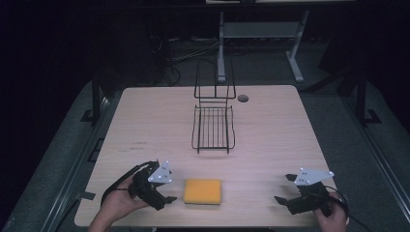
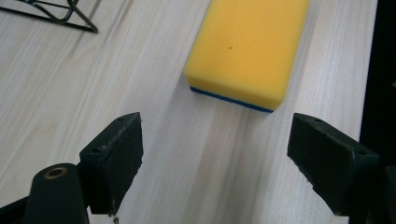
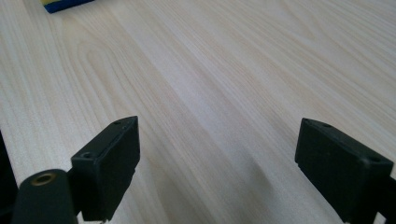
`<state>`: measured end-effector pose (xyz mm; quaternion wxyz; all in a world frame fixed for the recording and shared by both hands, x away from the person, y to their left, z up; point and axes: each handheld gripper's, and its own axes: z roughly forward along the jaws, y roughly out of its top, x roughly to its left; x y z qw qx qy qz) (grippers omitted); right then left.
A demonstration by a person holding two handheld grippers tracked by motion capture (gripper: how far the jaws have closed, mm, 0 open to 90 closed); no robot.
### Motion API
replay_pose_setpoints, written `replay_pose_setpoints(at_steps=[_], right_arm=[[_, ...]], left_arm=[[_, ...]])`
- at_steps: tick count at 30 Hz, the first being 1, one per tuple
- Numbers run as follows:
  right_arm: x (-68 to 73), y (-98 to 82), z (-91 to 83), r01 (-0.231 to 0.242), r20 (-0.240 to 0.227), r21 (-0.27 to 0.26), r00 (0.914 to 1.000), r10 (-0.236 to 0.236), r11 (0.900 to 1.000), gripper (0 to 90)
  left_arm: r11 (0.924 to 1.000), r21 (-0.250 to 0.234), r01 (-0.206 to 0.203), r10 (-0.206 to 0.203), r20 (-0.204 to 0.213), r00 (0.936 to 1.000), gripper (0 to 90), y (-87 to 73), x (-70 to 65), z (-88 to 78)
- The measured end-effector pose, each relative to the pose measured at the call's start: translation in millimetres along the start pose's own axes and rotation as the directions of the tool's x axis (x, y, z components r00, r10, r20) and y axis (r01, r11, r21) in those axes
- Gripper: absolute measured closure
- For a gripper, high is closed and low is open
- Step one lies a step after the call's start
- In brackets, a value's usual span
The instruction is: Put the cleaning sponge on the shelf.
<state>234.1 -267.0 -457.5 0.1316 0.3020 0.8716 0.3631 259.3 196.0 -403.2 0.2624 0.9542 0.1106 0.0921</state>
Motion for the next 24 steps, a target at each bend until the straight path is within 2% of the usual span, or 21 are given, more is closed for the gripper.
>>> replay_pose_setpoints(at_steps=[13,24], right_arm=[[0.0,-0.3,0.4,0.004,-0.007,0.0,1.0,-0.004,1.0,13.7],[0.3,-0.1,-0.3,0.006,-0.006,-0.004,1.0,-0.006,1.0,13.7]], left_arm=[[0.9991,0.004,-0.041,0.041,0.03,0.9987,17.7,17.3,-4.1,8.8],[0.9978,0.017,-0.064,0.063,0.049,0.9968,17.7,29.3,-2.0,13.0]])
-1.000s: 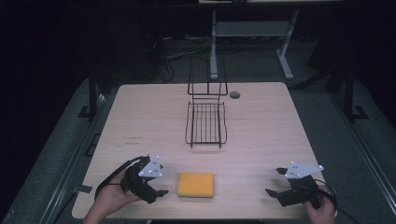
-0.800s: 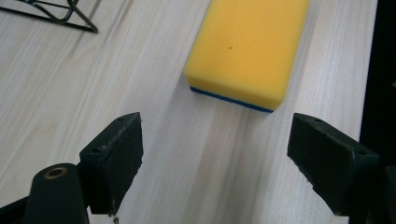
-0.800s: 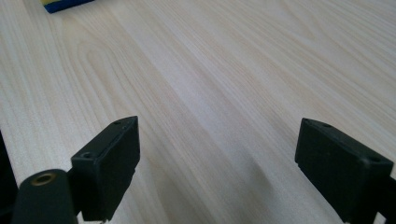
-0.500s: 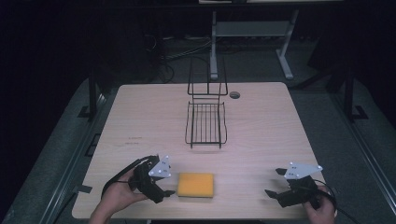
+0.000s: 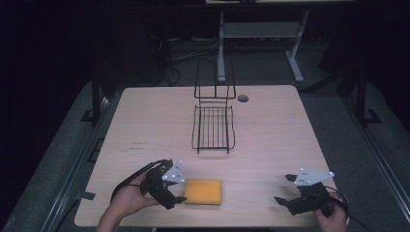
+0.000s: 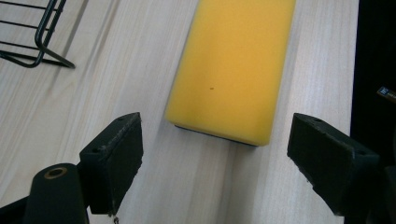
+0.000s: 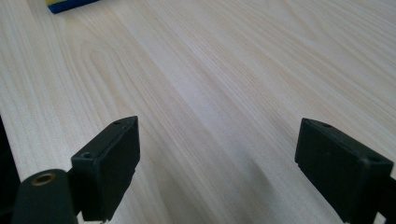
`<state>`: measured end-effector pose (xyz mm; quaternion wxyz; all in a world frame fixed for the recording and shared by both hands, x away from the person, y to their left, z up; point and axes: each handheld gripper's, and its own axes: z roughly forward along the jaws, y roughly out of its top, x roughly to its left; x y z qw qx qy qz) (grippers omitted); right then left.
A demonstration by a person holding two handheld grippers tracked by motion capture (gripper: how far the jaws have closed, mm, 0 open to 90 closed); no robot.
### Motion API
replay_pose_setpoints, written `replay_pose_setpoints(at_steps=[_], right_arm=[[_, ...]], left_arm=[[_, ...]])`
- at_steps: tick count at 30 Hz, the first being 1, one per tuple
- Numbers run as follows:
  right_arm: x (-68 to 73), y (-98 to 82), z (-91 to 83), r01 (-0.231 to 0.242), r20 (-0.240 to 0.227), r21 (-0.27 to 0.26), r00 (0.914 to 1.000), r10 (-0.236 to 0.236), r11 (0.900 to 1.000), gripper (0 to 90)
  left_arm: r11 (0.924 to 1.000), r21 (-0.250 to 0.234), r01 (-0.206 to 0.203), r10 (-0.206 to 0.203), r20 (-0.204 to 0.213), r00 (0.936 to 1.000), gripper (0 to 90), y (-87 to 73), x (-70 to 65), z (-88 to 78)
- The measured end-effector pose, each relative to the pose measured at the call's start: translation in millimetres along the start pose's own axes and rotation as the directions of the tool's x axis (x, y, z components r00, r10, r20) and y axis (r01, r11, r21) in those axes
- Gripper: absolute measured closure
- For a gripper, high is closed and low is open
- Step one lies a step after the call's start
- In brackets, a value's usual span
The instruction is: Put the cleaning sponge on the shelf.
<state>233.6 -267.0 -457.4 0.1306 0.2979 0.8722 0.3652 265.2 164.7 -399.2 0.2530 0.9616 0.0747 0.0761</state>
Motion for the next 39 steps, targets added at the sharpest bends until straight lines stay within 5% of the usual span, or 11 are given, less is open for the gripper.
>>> replay_pose_setpoints(at_steps=[39], right_arm=[[1.5,0.4,-0.9,0.018,-0.004,-0.003,0.9998,-0.018,1.0,13.7]], left_arm=[[0.9968,0.055,-0.057,0.052,0.098,0.9938,17.6,36.7,4.6,33.3]])
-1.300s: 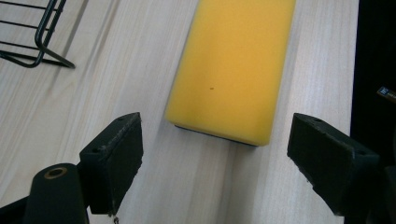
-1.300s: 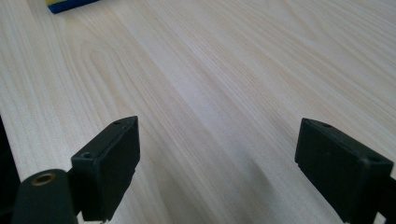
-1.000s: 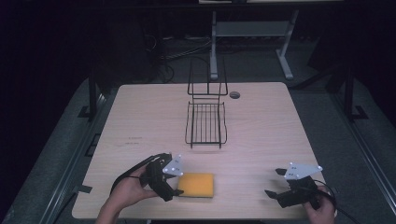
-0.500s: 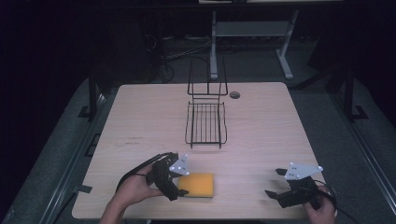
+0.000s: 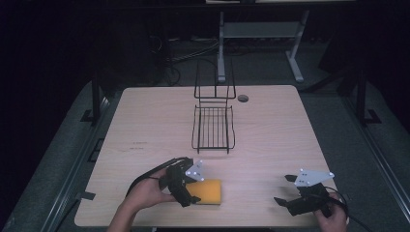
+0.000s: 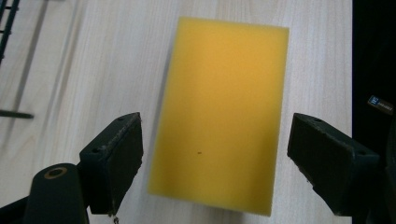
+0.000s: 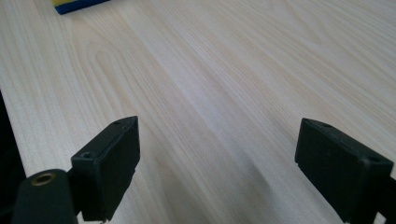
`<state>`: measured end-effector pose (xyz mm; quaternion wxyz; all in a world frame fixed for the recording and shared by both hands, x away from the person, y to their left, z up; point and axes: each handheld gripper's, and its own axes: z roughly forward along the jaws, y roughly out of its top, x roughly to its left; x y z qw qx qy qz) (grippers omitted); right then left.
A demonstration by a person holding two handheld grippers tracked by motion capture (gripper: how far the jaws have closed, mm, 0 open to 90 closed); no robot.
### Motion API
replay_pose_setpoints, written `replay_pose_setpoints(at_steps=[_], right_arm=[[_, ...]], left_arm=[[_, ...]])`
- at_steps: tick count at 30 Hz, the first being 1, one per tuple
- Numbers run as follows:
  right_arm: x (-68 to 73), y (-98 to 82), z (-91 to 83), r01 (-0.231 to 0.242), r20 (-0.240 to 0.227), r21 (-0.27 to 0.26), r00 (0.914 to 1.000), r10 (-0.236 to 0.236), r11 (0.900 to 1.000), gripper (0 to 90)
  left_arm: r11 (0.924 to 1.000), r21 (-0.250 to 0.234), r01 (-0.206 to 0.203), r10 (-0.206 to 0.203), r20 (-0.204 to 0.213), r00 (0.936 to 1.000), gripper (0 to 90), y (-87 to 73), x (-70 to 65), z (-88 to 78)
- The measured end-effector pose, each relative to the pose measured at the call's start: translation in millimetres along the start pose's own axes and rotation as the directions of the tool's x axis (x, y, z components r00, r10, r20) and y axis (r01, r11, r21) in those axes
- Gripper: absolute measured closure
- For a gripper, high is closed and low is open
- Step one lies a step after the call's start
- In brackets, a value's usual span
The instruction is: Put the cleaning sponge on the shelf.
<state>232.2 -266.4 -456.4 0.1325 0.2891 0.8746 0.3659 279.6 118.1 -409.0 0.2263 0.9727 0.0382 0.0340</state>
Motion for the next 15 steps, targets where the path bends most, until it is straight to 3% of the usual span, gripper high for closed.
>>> replay_pose_setpoints(at_steps=[15], right_arm=[[0.4,0.0,-0.5,0.002,0.0,0.0,1.0,-0.002,1.0,13.7]], left_arm=[[0.9996,0.026,-0.014,0.014,0.019,0.9997,17.6,7.1,1.6,11.7]])
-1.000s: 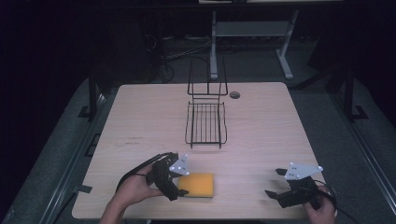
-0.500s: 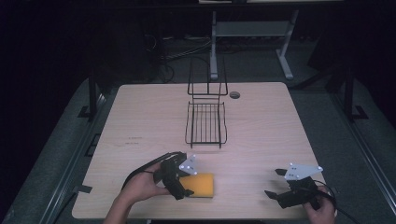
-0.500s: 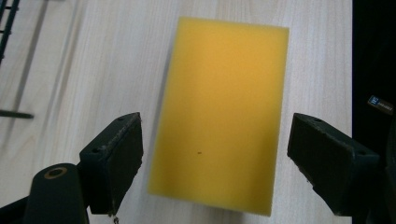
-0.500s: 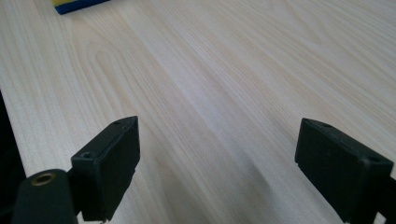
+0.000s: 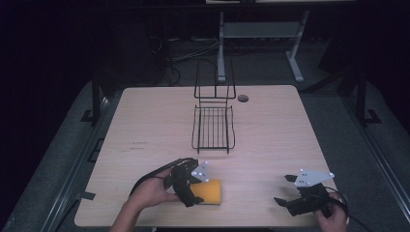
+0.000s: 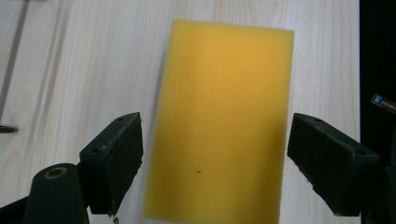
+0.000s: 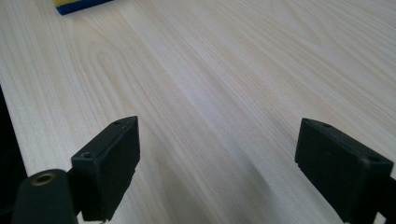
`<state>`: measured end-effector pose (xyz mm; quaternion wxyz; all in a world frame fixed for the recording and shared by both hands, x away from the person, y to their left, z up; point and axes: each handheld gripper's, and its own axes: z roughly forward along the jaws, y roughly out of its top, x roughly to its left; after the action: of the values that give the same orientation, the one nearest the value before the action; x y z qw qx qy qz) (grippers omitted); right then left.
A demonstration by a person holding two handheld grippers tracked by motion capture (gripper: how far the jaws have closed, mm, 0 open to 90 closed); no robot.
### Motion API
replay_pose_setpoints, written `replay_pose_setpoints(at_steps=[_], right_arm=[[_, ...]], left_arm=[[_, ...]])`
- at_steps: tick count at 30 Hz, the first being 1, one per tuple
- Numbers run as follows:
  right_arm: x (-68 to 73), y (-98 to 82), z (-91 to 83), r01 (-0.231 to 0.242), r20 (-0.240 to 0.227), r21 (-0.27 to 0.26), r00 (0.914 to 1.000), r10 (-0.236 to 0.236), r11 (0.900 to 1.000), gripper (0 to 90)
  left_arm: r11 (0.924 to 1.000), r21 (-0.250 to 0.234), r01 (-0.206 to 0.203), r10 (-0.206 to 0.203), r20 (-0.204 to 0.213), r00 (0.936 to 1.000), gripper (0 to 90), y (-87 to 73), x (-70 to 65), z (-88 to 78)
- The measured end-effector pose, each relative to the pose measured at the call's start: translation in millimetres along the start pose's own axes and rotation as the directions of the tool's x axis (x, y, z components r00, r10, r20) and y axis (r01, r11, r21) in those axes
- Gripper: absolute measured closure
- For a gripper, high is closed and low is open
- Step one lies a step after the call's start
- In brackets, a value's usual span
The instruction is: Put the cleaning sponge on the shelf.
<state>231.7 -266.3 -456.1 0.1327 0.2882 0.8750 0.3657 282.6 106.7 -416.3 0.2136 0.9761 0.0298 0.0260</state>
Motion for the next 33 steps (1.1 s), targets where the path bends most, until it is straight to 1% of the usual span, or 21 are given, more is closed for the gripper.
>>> replay_pose_setpoints(at_steps=[11,15,20,31,33], right_arm=[[0.8,0.0,-0.5,-0.005,-0.003,-0.001,1.0,0.005,1.0,13.7],[0.9,0.0,-0.5,-0.004,-0.004,-0.001,1.0,0.004,1.0,13.7],[0.9,-0.1,-0.6,-0.004,-0.004,-0.002,1.0,0.004,1.0,13.7],[1.2,0.1,-0.7,0.0,-0.003,-0.003,1.0,0.0,1.0,13.7],[1.3,-0.1,-0.5,-0.003,-0.004,-0.001,1.0,0.003,1.0,13.7]], left_arm=[[0.9998,0.014,-0.01,0.01,0.02,0.9997,17.6,4.6,-0.5,8.5],[0.9999,0.016,-0.003,0.003,0.028,0.9996,17.6,4.9,1.7,11.4],[0.9995,0.031,-0.001,0.0,0.045,0.999,17.6,4.5,4.0,15.9],[0.9994,0.034,0.004,-0.006,0.058,0.9983,17.4,3.9,4.8,21.6],[0.9991,0.043,0.003,-0.006,0.062,0.9981,17.2,3.3,4.4,25.4]])
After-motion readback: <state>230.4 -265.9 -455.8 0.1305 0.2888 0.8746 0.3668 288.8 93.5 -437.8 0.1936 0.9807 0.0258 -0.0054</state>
